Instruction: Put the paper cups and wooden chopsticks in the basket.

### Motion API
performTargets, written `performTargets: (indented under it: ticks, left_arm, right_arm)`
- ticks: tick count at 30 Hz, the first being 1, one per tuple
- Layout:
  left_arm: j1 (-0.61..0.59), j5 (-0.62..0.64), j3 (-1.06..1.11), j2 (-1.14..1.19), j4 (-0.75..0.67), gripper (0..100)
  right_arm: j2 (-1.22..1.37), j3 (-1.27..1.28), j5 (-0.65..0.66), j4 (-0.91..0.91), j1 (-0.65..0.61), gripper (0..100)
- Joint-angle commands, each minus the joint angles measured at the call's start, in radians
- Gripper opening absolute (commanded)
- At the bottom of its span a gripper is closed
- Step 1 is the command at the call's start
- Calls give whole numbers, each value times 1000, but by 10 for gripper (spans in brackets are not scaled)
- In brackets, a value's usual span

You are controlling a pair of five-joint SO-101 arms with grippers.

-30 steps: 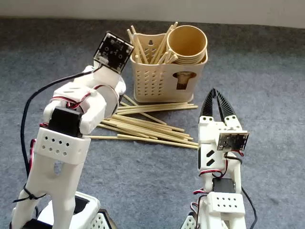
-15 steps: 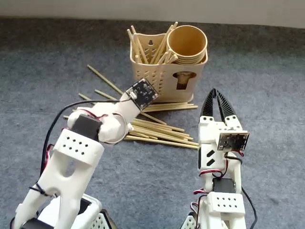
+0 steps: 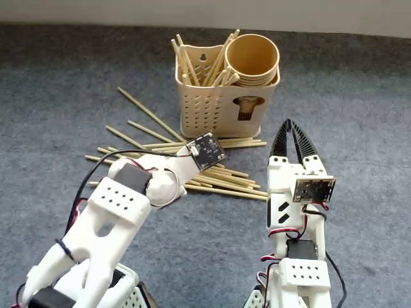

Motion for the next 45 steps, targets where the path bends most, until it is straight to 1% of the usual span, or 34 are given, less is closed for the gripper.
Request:
performTargets:
  ticks: [1,4,7,13,18,22,26,28,32,36,45]
  left_arm:
    - [22,-66,-59,165,-17,98]
    - [15,-83,-116,303,-17,123]
    - [13,-83,-183,406,-17,128]
    - [13,-84,-302,536,-18,130]
    - [-25,-84,-397,648,-40,130]
    - [-59,-84,-441,742,-75,130]
    - [-61,-114,-473,819,-66,126]
    - [-65,-118,-487,825,-38,121]
    - [-61,-120,-486,828,20,54]
    - [-59,-120,-484,825,77,11]
    - [-65,-120,-483,823,190,6]
  right_arm:
    - [-8,104,2,-18,8,5]
    - [-8,104,2,-18,8,5]
    - [-8,104,2,-18,8,5]
    - [-8,104,2,-18,8,5]
    - [-8,104,2,-18,8,5]
    - [-8,104,2,-18,8,5]
    - [-8,104,2,-18,8,5]
    - [-8,104,2,-18,7,5]
    - [-8,104,2,-18,7,5]
    - [-8,104,2,-18,7,5]
    - [-8,104,2,-18,7,5]
